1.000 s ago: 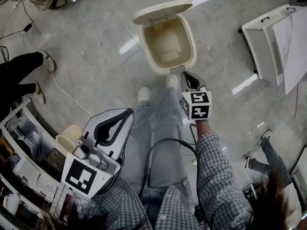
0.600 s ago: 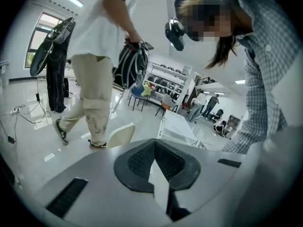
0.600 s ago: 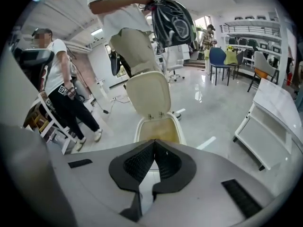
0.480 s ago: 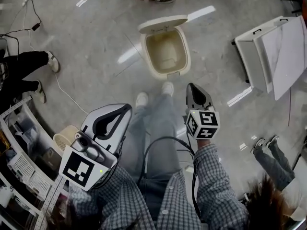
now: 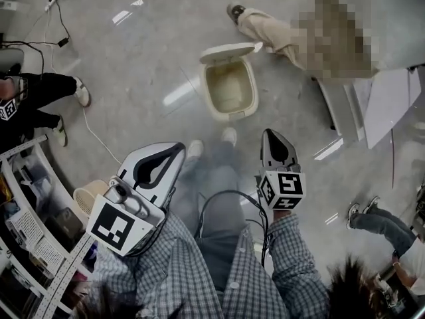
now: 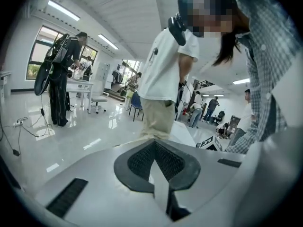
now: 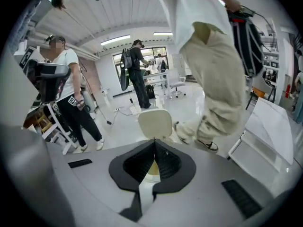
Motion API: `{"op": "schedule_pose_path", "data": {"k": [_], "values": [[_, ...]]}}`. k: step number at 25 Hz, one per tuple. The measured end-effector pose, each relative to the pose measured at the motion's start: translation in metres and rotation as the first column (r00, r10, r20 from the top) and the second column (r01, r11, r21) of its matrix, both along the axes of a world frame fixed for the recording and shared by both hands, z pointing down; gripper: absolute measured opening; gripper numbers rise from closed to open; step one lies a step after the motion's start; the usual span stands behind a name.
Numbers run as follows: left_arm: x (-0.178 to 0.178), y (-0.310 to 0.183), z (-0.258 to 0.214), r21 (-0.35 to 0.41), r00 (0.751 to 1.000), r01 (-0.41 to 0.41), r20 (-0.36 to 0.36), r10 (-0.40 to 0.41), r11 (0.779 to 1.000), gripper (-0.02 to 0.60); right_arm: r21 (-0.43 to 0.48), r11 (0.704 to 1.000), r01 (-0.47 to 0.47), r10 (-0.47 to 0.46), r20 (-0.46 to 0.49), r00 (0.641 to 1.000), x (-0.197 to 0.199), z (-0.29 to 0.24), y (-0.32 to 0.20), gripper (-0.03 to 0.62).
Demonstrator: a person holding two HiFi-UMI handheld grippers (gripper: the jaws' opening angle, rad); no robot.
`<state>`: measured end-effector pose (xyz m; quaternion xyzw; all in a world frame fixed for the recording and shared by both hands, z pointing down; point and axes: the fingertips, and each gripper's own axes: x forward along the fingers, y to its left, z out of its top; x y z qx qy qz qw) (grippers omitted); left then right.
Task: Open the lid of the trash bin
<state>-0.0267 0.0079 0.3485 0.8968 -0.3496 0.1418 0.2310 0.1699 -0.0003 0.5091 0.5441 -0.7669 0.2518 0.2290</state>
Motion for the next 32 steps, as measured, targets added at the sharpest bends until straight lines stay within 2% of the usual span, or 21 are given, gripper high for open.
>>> {"op": "schedule_pose_path", "data": {"k": [4, 7, 11, 19, 23, 26, 30, 32], "values": [[-0.01, 0.0, -0.024, 0.046, 1.0, 0.02, -0.003, -0.019, 0.999, 0.005, 0.044, 0.999, 0.01, -0.01, -0.003, 1.0, -0.006, -0.032, 0.0, 0.018], [-0.009, -0.007, -0.052, 0.112, 0.997, 0.044, -0.066, -0.037, 0.993, 0.005, 0.065, 0.998, -0.005, 0.005, -0.002, 1.0, -0.002, -0.055, 0.002, 0.018], [-0.017, -0.008, -0.06, 0.123, 0.999, 0.035, -0.023, -0.032, 0.992, 0.005, 0.094, 0.996, -0.007, 0.008, -0.01, 1.0, -0.004, -0.073, 0.003, 0.018], [-0.022, -0.022, -0.095, 0.196, 0.998, 0.021, -0.061, -0.01, 0.98, 0.005, 0.19, 0.982, -0.001, 0.0, 0.008, 1.0, -0.021, -0.129, -0.002, 0.018], [-0.022, -0.023, -0.11, 0.218, 0.994, 0.014, -0.105, 0.009, 0.976, 0.005, 0.238, 0.971, 0.012, -0.012, 0.001, 1.0, -0.031, -0.158, -0.006, 0.018], [-0.024, -0.025, -0.127, 0.266, 0.989, 0.021, -0.148, 0.019, 0.964, 0.005, 0.27, 0.963, 0.018, -0.02, 0.004, 1.0, -0.041, -0.179, -0.008, 0.018], [-0.029, -0.024, -0.13, 0.241, 0.99, 0.029, -0.143, 0.006, 0.97, 0.005, 0.3, 0.954, 0.029, -0.029, -0.004, 1.0, -0.045, -0.199, -0.011, 0.018], [-0.028, -0.027, -0.139, 0.267, 0.989, 0.031, -0.151, 0.01, 0.963, 0.005, 0.318, 0.948, 0.029, -0.029, -0.006, 1.0, -0.045, -0.21, -0.012, 0.018]]}}
